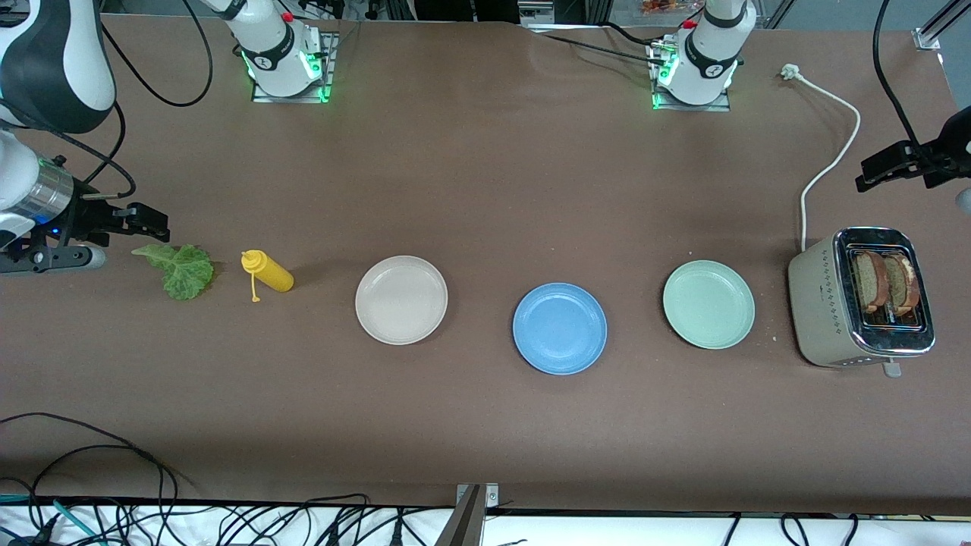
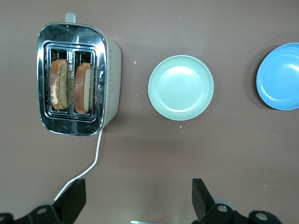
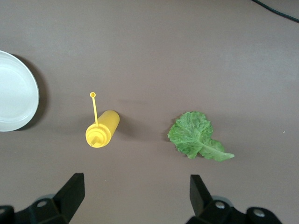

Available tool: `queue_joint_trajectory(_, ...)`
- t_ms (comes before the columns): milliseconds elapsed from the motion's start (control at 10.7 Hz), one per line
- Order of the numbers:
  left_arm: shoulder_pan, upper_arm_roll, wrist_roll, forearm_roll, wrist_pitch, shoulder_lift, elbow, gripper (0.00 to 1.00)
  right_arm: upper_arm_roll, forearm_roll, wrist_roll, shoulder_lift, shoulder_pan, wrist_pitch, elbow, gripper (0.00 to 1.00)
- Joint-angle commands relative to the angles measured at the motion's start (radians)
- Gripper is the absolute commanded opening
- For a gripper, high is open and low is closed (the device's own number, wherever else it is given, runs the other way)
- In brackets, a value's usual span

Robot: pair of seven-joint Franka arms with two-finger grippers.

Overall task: Make sandwich in blue plate with both arms
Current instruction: 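Move the left gripper down over the toast slice in the toaster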

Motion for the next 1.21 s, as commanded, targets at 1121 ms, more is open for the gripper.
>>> queue_joint_trajectory(1121,0.172,-0.009,0.143,0.076,0.200,0.375,0.064,1.00,0.001,0.001,0.001,0.004,-0.003,-0.004,0.010,1.00)
